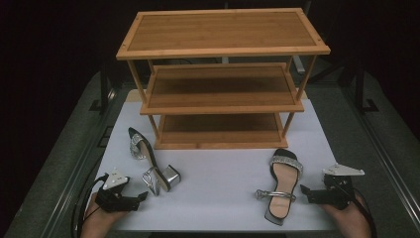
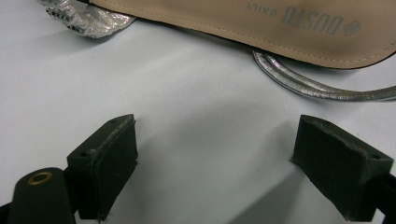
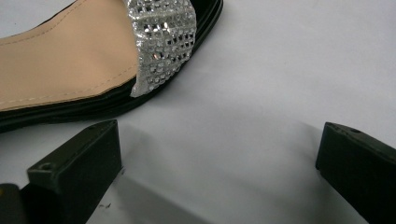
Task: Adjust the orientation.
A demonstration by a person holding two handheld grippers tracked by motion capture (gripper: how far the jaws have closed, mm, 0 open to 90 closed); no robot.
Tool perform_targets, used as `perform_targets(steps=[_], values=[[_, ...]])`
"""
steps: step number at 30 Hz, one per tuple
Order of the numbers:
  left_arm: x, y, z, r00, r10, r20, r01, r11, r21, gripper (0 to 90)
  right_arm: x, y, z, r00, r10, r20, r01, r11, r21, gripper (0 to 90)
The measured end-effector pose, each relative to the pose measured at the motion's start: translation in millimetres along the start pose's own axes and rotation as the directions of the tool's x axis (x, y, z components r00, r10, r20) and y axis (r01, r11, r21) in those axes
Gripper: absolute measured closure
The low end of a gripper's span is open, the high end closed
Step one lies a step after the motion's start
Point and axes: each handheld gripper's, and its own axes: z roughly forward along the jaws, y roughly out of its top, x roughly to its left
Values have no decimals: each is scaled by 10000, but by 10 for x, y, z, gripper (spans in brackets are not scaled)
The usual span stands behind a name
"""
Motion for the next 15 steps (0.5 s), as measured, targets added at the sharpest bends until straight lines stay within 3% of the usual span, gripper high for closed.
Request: perform_targets(steps=[6,15], values=[[-1,38,-6,9999,146,50,-147,9996,244,138,0,-2,-1,10000,-25,10,25,10000,-22,0],[51,74,-76,9998,218,23,-218,9995,229,150,-1,-4,-1,10000,-45,13,45,10000,-36,0]])
